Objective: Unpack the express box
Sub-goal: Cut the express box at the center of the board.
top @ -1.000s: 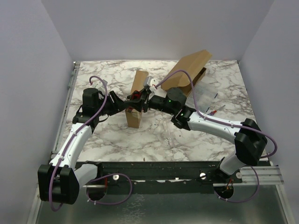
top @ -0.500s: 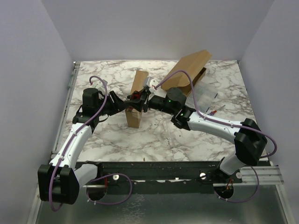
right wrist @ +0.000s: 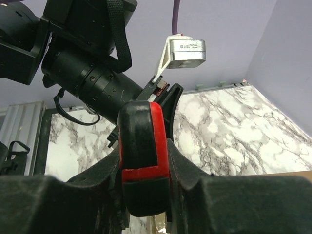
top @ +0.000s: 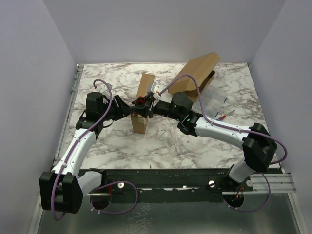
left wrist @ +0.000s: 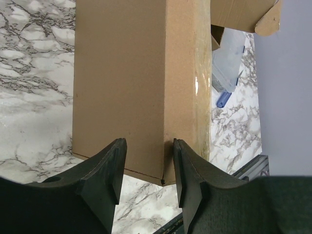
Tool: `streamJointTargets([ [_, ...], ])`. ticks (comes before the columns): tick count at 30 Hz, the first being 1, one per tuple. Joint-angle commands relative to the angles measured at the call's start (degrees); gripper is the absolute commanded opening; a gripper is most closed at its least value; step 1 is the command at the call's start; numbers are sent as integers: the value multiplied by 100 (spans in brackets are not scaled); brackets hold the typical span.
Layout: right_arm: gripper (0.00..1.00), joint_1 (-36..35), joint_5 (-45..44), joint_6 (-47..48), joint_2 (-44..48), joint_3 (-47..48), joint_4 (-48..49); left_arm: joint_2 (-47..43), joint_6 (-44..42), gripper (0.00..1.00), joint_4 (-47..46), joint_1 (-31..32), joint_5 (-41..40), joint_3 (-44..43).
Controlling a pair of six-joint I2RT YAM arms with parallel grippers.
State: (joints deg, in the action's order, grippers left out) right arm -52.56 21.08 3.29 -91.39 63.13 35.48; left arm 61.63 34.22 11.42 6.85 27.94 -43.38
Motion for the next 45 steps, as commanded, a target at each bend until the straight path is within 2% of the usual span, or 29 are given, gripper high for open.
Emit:
streamJointTargets([
  [1, 0, -49, -124, 209, 26, 89, 8, 103, -232, 48, 476, -45, -159, 225],
  [18, 0, -45, 101, -161, 340, 156, 266, 75, -231, 47, 475, -49, -140, 233],
  [45, 0, -27, 12, 121, -104, 110, 62, 27, -231, 47, 474, -47, -115, 248],
])
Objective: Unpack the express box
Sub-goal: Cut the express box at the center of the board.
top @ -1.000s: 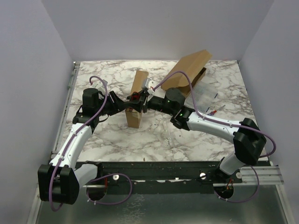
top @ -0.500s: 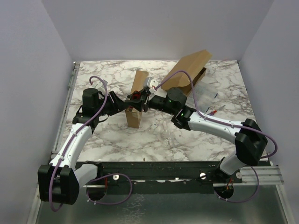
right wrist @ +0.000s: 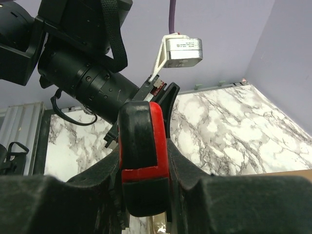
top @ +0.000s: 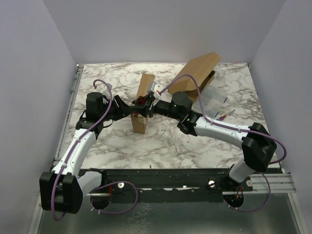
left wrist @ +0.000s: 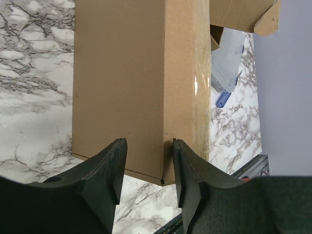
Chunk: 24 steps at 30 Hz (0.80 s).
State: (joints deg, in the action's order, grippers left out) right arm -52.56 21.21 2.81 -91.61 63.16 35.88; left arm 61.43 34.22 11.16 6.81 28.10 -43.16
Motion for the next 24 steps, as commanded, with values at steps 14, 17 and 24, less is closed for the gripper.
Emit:
streamJointTargets([
  [14, 0, -29, -74, 1068, 863, -402, -1297, 232, -504, 46, 717, -46, -495, 157],
  [17, 0, -38, -157, 1057, 940, -517, -1377, 262, -608, 46, 818, -46, -583, 54],
  [24, 0, -72, -560, 1118, 621, 472, -2969, 268, -775, 45, 1019, -48, -632, -96],
])
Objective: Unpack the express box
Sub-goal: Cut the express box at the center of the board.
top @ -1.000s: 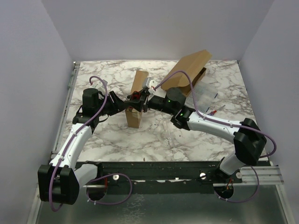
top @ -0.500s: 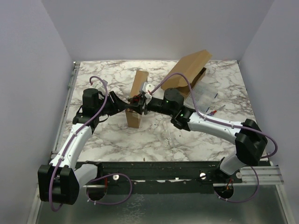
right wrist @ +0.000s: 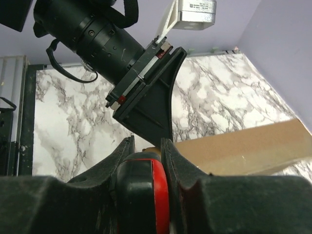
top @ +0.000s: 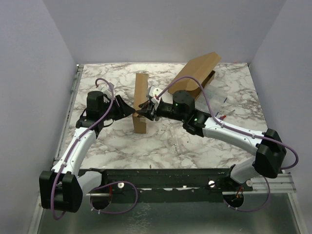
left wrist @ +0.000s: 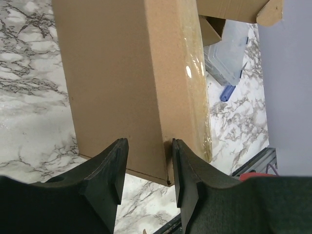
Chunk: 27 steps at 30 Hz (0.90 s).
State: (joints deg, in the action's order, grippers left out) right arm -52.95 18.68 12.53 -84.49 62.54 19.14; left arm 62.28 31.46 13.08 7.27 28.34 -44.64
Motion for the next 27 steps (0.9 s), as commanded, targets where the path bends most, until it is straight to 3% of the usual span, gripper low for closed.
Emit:
streamJointTargets([
  [1, 0, -51, -315, 198, -135, 618, -1456, 194, -515, 45, 827, -94, -658, 52],
  [4, 0, -58, -347, 343, -307, 868, -2015, 280, -571, 45, 844, -89, -694, 82],
  [15, 0, 133, 169, 886, -781, 1075, -2548, 931, -1222, 45, 1180, -86, -890, -129],
  [23, 0, 426, 233, 1010, -805, 1186, -2926, 1359, -1470, 42, 1197, -86, -870, -264],
  [27, 0, 628, 405, 862, -394, 1101, -2970, 1399, -1524, 41, 1222, -89, -962, -307],
])
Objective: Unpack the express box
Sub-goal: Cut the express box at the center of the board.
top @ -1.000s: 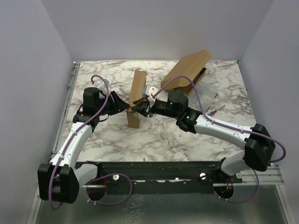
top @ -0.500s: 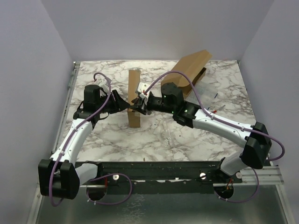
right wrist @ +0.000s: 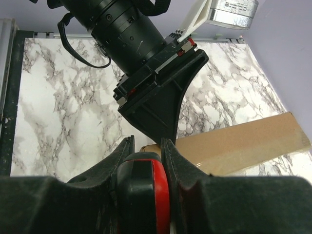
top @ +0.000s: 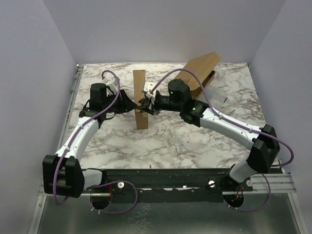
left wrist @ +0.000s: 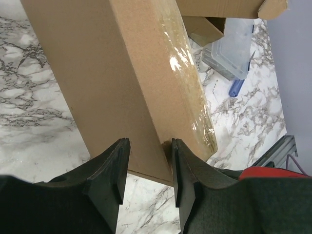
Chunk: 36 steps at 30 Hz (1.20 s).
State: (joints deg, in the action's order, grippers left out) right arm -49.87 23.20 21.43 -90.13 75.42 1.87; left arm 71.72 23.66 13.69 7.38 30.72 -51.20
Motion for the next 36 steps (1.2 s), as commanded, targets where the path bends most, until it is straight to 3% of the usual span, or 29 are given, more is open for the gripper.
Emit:
streamJointTargets([
  [1, 0, 405, 84, -57, 213, -192, -1212, 479, -760, 41, 1162, -102, -1192, 341],
  [9, 0, 646, 840, -218, -471, -118, -940, 688, -979, 40, 1206, -97, -995, 141],
  [14, 0, 237, 377, -622, -146, -361, -498, 878, -918, 54, 1021, -90, -460, -375],
  [18, 0, 11, 78, -1002, 19, -516, -49, 1190, -912, 59, 951, 9, -174, -884],
  [21, 0, -175, -346, -1158, 30, -605, 202, 1177, -768, 67, 869, 71, -266, -1128],
  [24, 0, -234, -786, -1313, 73, -721, 416, 985, -515, 80, 717, 80, -657, -1278],
  [28, 0, -239, -1175, -1368, 154, -817, 556, 868, -447, 85, 315, 158, -967, -1425],
  [32, 0, -240, -1162, -1404, 193, -820, 569, 890, -371, 87, -707, 388, -1069, -1375],
  [36, 0, -234, -1110, -1422, 151, -782, 537, 1291, -814, 98, -1296, 976, -1635, -1630],
])
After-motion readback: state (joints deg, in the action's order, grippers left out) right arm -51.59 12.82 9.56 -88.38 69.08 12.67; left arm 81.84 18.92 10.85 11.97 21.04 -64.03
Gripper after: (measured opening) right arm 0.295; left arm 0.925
